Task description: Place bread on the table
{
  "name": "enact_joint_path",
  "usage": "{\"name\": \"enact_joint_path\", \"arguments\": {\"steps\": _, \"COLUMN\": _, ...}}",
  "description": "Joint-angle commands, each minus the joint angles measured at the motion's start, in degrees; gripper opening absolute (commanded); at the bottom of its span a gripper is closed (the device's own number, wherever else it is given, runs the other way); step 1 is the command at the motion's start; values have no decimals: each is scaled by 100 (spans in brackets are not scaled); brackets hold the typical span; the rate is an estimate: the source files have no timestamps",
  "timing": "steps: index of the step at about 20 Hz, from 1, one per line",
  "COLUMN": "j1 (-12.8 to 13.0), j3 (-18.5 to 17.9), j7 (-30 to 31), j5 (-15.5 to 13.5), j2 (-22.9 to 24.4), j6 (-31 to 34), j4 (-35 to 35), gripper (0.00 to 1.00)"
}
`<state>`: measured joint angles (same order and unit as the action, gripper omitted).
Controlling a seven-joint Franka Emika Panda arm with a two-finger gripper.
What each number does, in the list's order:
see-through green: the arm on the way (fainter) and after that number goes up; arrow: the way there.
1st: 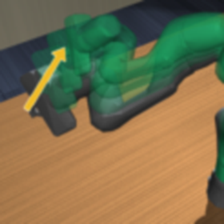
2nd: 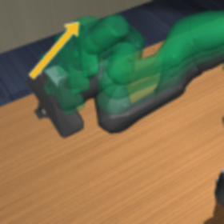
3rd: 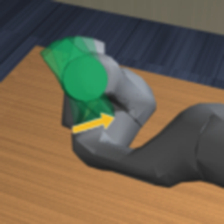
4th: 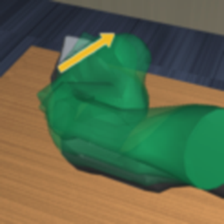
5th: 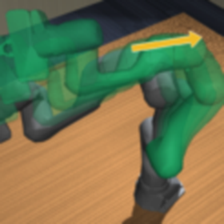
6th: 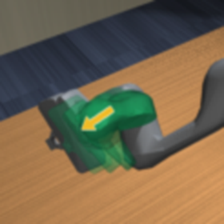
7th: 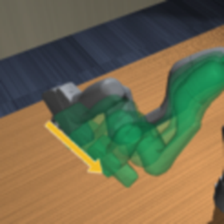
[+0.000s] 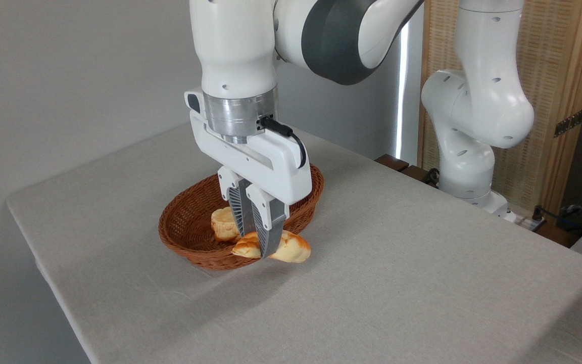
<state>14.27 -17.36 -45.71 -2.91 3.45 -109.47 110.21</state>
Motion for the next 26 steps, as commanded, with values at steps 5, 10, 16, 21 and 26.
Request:
{"name": "enact_joint_path", "arguments": {"steps": 5, "j1": 41, "j3": -75, "j7": -114, "j5": 63, "j2": 7, "j6": 163, "j4": -26, "gripper": 100}}
{"name": "enact_joint_path", "arguments": {"steps": 10, "j1": 50, "j3": -57, "j7": -105, "j5": 72, "j2": -28, "j6": 154, "j4": -26, "gripper": 100}}
{"name": "enact_joint_path", "arguments": {"steps": 16, "j1": 59, "j3": -4, "j7": -35, "j5": 10, "j2": 24, "j6": 136, "j4": -105, "gripper": 100}}
{"name": "enact_joint_path", "arguments": {"steps": 21, "j1": 103, "j3": 312, "j7": 422, "j5": 63, "j2": 24, "j6": 83, "j4": -227, "gripper": 100}}
{"name": "enact_joint_path", "arguments": {"steps": 26, "j1": 111, "j3": 356, "j7": 624, "j5": 63, "j2": -37, "j6": -39, "j4": -272, "gripper": 100}}
